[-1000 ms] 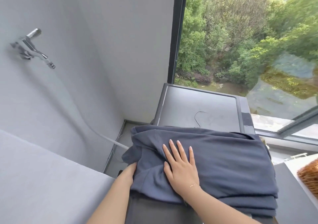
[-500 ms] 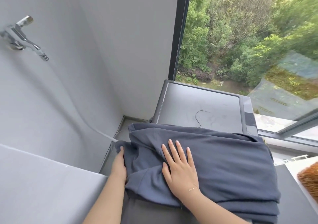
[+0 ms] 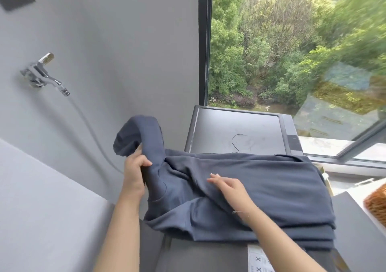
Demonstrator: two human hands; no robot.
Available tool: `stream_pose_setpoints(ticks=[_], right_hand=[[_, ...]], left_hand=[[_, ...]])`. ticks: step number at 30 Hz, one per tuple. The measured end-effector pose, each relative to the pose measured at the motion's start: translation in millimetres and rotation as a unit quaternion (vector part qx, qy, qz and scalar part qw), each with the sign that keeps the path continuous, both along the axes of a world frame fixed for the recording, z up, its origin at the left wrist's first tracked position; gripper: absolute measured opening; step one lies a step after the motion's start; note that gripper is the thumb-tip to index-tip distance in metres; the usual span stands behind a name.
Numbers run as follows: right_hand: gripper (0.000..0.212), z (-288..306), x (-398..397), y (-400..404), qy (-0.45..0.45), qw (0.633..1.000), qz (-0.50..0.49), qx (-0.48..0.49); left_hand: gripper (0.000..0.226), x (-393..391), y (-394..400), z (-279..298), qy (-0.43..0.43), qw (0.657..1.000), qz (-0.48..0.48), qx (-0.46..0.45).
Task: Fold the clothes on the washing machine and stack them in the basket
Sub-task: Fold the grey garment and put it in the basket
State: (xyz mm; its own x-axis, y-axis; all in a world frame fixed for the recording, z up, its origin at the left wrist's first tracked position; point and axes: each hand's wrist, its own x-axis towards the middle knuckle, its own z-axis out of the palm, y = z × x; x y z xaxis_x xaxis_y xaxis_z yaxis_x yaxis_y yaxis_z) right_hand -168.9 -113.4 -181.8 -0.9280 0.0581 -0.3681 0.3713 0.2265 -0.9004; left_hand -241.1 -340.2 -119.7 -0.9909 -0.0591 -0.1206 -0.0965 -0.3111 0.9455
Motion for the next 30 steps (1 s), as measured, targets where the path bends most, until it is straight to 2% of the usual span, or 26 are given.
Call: stream_pose_setpoints(ticks=[1,4,6,8,10,12,14,16,18,20,23,25,27,30], right_hand=[[0.023,7.8,1.5,12.6,-0.023,0.993,-0.084,-0.082],[0.033,9.5,7.8,43.0,-0.073,0.937,-0.249,-0.234],[0.040,11.6,15.4,56.2,-0.078,0.906,-0.296,-0.293],[0.041,10.7,18.8,60.7,-0.088,0.896,-0.299,-0.316],[0.037,13.5,22.4,61.0,-0.091,0.897,-0.294,-0.318],[0.029,16.0,21.3,58.2,-0.087,0.905,-0.290,-0.298],[0.025,17.5,16.6,56.3,-0.086,0.921,-0.277,-0.261],[0.033,15.4,9.5,54.1,-0.097,0.934,-0.256,-0.228],[0.039,16.1,3.3,50.4,-0.108,0.947,-0.236,-0.188],[0.034,17.2,-3.0,47.4,-0.097,0.953,-0.232,-0.170],[0.019,32.0,-11.2,43.8,-0.004,0.946,-0.252,-0.202],[0.012,50.7,-9.5,43.1,0.062,0.938,-0.250,-0.233],[0.012,63.6,-0.3,47.8,0.111,0.922,-0.274,-0.251],[0.012,55.2,22.0,68.8,0.135,0.894,-0.384,-0.189]], left_hand=[[0.025,7.1,8.1,5.9,0.036,0.996,-0.059,-0.059],[0.036,28.9,29.6,-2.1,0.096,0.960,-0.203,-0.168],[0.029,45.3,41.6,-9.1,0.082,0.940,-0.274,-0.185],[0.031,53.8,45.3,-19.4,0.054,0.941,-0.278,-0.187],[0.035,60.4,46.5,-25.0,0.044,0.945,-0.227,-0.230],[0.033,65.6,47.2,-32.2,0.052,0.934,-0.171,-0.309],[0.025,68.9,45.9,-39.8,0.100,0.908,-0.117,-0.389],[0.014,70.6,42.8,-45.9,0.155,0.870,-0.080,-0.461],[0.034,74.9,43.0,-51.5,0.140,0.843,-0.085,-0.512],[0.054,82.4,45.3,-52.3,0.087,0.818,-0.111,-0.558],[0.077,86.4,45.5,-55.4,0.034,0.775,-0.171,-0.607],[0.087,86.2,44.3,-55.2,0.016,0.778,-0.181,-0.602],[0.086,86.2,44.9,-53.8,0.027,0.792,-0.169,-0.586],[0.084,81.5,48.7,-52.7,0.074,0.778,-0.190,-0.594]])
